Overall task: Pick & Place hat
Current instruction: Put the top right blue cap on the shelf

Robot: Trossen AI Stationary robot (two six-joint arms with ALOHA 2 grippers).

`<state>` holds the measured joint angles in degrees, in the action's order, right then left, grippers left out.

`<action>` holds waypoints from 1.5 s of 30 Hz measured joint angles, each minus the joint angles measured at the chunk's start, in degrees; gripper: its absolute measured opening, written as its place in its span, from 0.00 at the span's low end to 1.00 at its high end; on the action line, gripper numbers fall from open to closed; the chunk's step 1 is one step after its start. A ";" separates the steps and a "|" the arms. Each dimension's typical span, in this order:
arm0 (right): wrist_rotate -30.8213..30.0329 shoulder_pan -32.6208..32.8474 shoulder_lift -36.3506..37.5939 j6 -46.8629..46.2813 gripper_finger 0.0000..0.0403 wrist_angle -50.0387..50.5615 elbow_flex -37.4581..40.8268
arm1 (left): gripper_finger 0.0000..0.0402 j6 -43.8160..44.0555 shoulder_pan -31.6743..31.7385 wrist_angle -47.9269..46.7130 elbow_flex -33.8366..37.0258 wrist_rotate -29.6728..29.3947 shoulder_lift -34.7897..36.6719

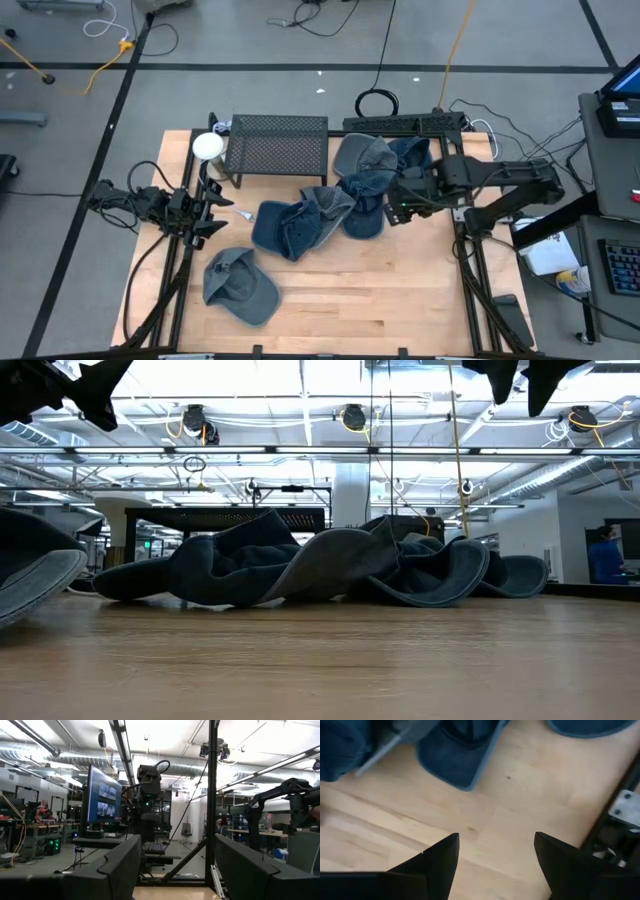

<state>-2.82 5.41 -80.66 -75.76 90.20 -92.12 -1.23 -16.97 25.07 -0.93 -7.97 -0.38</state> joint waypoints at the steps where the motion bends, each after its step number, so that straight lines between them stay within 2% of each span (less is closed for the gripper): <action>1: 0.11 -0.33 -0.06 -0.07 0.62 -0.01 0.00 | 0.62 0.00 0.00 -0.01 -0.02 0.00 0.00; 10: -0.02 -2.93 0.31 0.46 0.62 -0.17 -0.02 | 0.62 0.00 0.01 -0.01 0.00 0.00 0.00; 15: -0.01 -6.70 0.60 3.21 0.62 -0.30 -0.02 | 0.62 0.00 0.00 0.01 -0.02 -0.02 0.00; 36: 1.43 -37.70 0.72 26.97 0.62 -0.19 -0.02 | 0.62 0.00 0.00 -0.01 -0.01 0.02 0.00; 45: 1.20 -47.55 0.72 34.39 0.62 -0.18 -0.02 | 0.62 0.00 0.00 -0.01 -0.02 0.04 0.00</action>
<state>-1.62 -42.13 -79.94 -41.37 90.02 -92.14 -1.23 -16.97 25.06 -0.95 -7.92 -0.38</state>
